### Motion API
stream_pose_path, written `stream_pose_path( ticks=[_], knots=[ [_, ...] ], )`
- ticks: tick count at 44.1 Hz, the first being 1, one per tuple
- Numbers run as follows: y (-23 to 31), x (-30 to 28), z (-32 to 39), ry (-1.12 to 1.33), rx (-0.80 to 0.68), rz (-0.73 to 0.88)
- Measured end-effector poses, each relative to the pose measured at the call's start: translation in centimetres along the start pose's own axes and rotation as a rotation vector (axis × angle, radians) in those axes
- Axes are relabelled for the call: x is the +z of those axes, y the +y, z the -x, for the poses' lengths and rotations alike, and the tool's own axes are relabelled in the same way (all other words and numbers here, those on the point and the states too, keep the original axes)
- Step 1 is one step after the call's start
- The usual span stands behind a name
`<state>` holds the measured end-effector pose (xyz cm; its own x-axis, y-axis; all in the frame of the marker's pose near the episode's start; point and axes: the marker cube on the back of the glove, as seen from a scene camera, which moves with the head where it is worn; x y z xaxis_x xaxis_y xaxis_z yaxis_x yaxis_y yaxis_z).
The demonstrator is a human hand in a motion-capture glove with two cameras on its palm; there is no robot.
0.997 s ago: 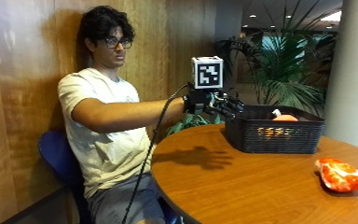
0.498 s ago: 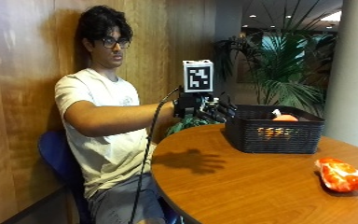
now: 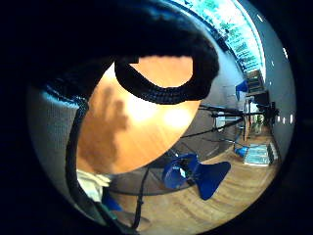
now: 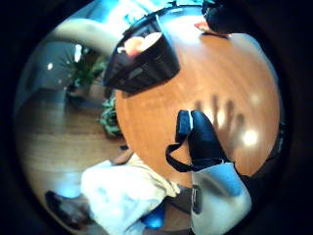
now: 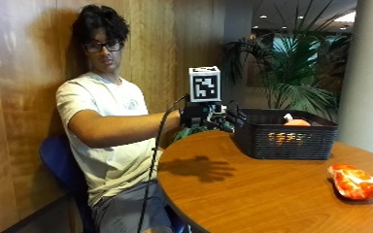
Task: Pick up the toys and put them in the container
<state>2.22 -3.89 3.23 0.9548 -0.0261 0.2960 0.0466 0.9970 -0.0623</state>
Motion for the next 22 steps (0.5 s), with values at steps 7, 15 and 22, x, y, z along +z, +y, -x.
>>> stream_pose_path(
  ticks=[7,15,22],
  knots=[
    [-0.2,0.4,-0.1,0.028,-0.006,0.009],
    [0.1,-0.2,-1.1,0.09,0.026,-0.009],
    [0.4,-1.1,-0.6,0.019,-0.012,-0.023]
  ],
)
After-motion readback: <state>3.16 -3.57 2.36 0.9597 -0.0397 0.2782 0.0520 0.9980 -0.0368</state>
